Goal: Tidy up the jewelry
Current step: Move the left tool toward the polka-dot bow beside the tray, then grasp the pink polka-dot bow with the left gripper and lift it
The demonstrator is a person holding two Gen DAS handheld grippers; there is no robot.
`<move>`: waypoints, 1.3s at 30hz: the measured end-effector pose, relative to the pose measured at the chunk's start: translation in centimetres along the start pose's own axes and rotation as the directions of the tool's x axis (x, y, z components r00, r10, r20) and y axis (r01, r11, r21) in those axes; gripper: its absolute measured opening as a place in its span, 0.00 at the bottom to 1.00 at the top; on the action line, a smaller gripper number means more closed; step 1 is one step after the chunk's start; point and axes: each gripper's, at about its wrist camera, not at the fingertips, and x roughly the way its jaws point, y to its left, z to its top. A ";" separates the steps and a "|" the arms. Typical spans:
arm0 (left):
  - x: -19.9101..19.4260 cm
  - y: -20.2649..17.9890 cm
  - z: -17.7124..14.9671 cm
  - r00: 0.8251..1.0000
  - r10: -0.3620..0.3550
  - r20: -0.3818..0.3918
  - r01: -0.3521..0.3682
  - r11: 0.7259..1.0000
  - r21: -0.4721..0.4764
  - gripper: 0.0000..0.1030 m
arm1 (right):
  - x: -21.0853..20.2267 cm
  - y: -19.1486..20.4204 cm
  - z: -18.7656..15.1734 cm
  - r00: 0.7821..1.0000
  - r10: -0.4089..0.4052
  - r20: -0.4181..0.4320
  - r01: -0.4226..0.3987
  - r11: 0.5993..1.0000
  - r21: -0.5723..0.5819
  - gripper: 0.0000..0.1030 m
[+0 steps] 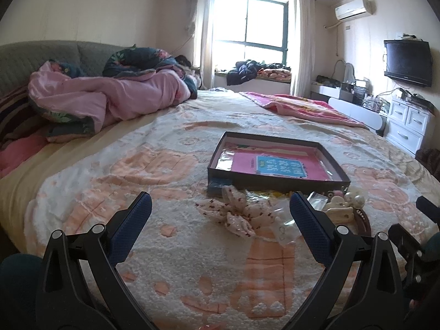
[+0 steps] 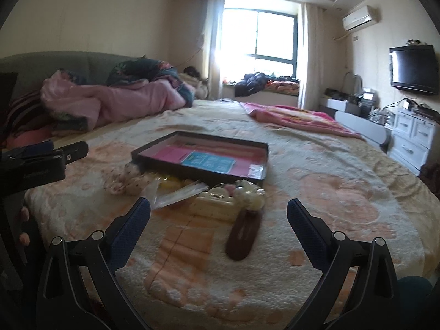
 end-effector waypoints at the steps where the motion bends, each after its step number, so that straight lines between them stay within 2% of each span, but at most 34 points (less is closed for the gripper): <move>1: 0.2 0.2 0.0 1.000 0.006 -0.007 -0.006 1.000 -0.006 0.89 | 0.1 0.1 0.1 1.000 0.007 -0.005 -0.007 1.000 -0.002 0.94; 9: 2.1 2.1 0.1 0.997 0.020 -0.077 -0.025 0.998 -0.061 0.89 | 1.9 0.6 0.8 0.997 0.054 -0.053 -0.056 0.998 -0.021 0.94; 15: 4.4 3.2 0.8 0.990 0.001 -0.138 -0.015 0.995 -0.096 0.89 | 4.0 -0.1 1.8 0.995 0.047 -0.087 -0.048 0.999 -0.011 0.94; 21: 7.6 3.4 1.0 0.972 -0.010 -0.237 -0.013 0.995 -0.097 0.89 | 6.9 -1.8 2.6 0.991 0.040 -0.128 -0.037 0.999 0.024 0.94; 27: 9.6 3.7 1.5 0.960 -0.036 -0.278 0.005 0.994 -0.113 0.89 | 9.7 -3.6 3.0 0.983 0.022 -0.185 -0.012 0.998 0.056 0.94; 30: 11.0 3.9 1.4 0.947 -0.075 -0.313 0.033 0.990 -0.135 0.89 | 11.2 -4.5 3.0 0.976 0.017 -0.217 -0.003 0.998 0.064 0.90; 33: 12.3 4.1 0.8 0.929 -0.119 -0.351 0.065 0.985 -0.162 0.89 | 12.5 -5.4 2.7 0.968 0.013 -0.251 0.007 0.997 0.078 0.79; 36: 13.3 4.0 0.2 0.910 -0.163 -0.382 0.097 0.977 -0.188 0.81 | 13.2 -6.2 2.3 0.960 0.029 -0.277 -0.001 0.995 0.103 0.73; 39: 13.6 3.7 -0.2 0.898 -0.208 -0.389 0.136 0.970 -0.203 0.67 | 13.5 -6.7 1.9 0.956 0.044 -0.289 -0.009 0.992 0.122 0.68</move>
